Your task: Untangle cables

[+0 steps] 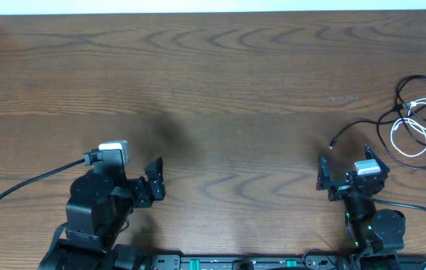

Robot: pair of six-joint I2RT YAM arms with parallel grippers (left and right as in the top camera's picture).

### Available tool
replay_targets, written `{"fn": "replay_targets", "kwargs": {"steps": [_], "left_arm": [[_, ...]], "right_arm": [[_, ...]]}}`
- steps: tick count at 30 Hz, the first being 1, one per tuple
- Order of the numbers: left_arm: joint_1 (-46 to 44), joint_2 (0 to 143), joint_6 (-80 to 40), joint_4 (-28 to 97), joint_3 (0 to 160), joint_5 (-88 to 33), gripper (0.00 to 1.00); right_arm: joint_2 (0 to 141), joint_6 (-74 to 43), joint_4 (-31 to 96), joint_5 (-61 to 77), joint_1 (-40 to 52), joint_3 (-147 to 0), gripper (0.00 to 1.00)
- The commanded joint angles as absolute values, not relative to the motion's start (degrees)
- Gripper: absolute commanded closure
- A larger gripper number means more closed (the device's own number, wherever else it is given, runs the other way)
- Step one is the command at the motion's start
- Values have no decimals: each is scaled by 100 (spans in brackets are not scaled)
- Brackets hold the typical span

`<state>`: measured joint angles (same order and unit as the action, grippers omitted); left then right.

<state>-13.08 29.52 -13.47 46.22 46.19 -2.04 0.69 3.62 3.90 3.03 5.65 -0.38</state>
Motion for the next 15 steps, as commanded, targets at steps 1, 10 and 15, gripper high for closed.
{"fn": "replay_targets", "kwargs": {"steps": [1,10,15], "left_arm": [[-1319,2943,-1293,4617,4587,-196,6],[-1319,2943,-1293,4619,4587,-193,6],[-1179,2832,-1096,4567,4462,-126,6]], "right_arm": [[27,436,412,357,622,-32,1],[27,436,412,360,622,-32,1],[27,436,412,357,622,-32,1]]}}
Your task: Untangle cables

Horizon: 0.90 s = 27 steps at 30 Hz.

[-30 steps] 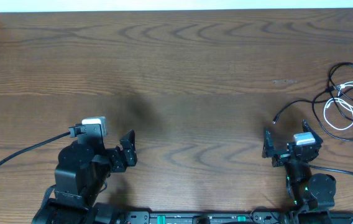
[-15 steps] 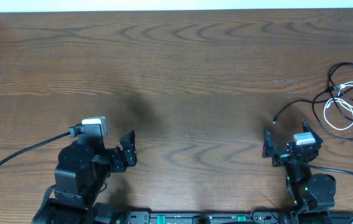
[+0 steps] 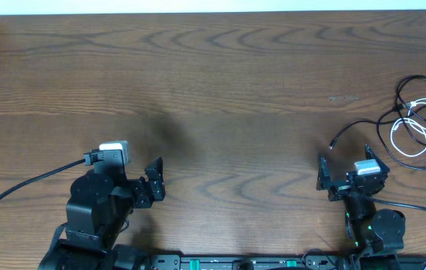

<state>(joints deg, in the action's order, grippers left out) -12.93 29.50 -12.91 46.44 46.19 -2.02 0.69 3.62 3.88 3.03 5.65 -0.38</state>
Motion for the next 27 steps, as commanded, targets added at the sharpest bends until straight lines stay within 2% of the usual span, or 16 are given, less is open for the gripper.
{"fn": "replay_targets", "kwargs": {"steps": [1,15,27], "left_arm": [[-1107,2738,-1096,4477,4329,-126,6],[-292,397,-1096,2018,1520,-364,6],[-178,8,-766,5,370,-349,6]], "right_arm": [[27,436,410,360,622,-32,1],[27,436,412,360,622,-32,1],[27,436,412,357,622,-32,1]]}}
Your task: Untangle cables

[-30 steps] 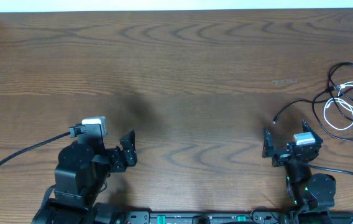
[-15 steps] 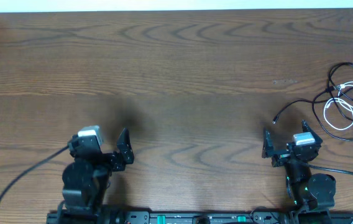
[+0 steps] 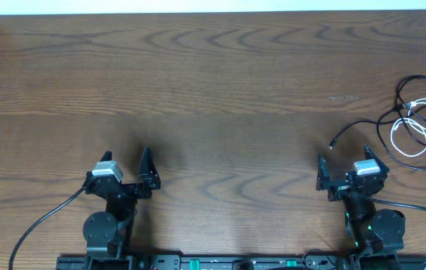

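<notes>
A black cable and a white cable lie looped through each other at the table's right edge. One black end trails left toward the middle. My right gripper stands open near the front edge, just below that loose end and apart from it. At the front left my left gripper is open too, far from the cables, with nothing between its fingers.
The brown wooden table spreads across the view. A black lead runs from the left arm off the front left corner. The arms' bases and a rail sit along the front edge.
The left arm has drawn back and straightened: its gripper, which pointed right at about the same spot, now faces up the table. The right arm and the cables have not moved.
At both earlier moments the left arm was slewed with its gripper pointing right, while the right gripper stood open below the black cable end. Now the left arm sits squared up like the right one. The cables lie as before.
</notes>
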Robot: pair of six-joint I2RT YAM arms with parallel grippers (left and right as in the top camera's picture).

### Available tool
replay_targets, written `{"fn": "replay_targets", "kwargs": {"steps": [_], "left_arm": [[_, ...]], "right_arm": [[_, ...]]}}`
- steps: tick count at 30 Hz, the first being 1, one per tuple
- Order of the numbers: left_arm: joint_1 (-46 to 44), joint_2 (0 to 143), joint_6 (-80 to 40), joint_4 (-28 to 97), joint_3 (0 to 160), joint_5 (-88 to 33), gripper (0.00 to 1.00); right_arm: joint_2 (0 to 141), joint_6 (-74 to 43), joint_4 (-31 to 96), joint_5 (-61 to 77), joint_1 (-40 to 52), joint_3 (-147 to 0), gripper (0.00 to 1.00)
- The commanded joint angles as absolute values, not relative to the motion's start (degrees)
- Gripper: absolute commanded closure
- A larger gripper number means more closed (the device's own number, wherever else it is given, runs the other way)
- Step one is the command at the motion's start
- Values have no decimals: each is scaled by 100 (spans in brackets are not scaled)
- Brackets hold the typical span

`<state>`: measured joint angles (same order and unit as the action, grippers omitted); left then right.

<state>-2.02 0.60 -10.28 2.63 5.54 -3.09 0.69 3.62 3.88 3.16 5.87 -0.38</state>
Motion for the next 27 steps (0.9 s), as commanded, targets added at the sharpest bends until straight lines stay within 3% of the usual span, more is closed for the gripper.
{"fn": "replay_targets", "kwargs": {"steps": [1,10,22,27], "left_arm": [[-178,8,-714,-161,298,-346,6],[-178,8,502,-1153,23,-434,6],[-97,8,163,403,21,-423,6],[-97,8,14,379,23,-451,6]], "right_arm": [[27,436,410,357,622,-32,1],[27,436,412,360,622,-32,1],[27,436,412,360,622,-32,1],[27,436,410,360,622,-32,1]]}}
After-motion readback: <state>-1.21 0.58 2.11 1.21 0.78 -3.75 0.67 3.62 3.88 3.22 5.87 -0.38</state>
